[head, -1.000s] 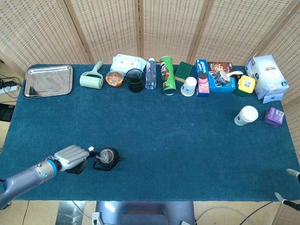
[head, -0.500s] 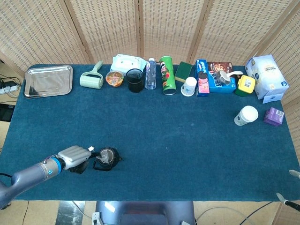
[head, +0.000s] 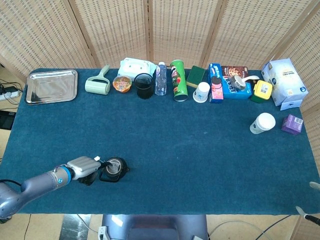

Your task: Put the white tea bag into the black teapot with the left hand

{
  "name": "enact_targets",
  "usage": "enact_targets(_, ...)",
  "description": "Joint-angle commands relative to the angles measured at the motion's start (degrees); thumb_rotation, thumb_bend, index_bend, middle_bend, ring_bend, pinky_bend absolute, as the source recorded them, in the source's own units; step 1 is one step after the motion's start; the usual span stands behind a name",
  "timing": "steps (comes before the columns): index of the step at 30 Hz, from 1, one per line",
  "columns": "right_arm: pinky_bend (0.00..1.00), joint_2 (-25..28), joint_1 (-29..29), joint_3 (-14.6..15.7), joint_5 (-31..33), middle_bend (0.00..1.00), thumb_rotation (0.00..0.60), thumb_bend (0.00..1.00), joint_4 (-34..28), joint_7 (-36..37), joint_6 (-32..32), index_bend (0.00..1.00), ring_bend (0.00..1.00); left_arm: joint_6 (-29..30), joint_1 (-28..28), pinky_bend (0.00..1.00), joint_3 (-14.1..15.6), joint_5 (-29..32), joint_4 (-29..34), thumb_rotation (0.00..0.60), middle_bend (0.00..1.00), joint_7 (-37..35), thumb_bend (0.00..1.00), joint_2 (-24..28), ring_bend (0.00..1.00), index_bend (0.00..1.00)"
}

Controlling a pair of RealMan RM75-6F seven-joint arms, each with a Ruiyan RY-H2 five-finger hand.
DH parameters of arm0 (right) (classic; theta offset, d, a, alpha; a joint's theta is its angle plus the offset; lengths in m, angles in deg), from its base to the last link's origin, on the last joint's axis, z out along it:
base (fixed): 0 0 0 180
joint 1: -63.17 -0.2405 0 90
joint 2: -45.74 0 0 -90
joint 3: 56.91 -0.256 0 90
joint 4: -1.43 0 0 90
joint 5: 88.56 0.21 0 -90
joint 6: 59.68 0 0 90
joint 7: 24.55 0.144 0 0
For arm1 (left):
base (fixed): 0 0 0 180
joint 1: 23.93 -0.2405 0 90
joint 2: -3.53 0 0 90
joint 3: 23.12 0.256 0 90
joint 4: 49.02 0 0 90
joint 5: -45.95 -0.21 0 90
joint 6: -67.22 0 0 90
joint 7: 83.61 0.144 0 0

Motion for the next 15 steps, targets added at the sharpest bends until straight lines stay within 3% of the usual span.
enact_targets(1,0.16,0.0,0.0,0.0,0.1,0.29,0.6,0.19,0.1,0.0,0.0,0.25,0.2,0.1,0.7,0.98,0.7,0.8,-0.2,0.6,1.0,0.6,1.0,-0.5,1.0,0.04)
enact_targets(15,0.16,0.0,0.1,-0.1,0.1,0.29,0.6,0.18,0.2,0.2,-0.2,0.25,0.2,2.0,3.8,0.98,3.7,4.8,-1.0,0.6,1.0,2.8,1.0,-3.3,1.0,0.04)
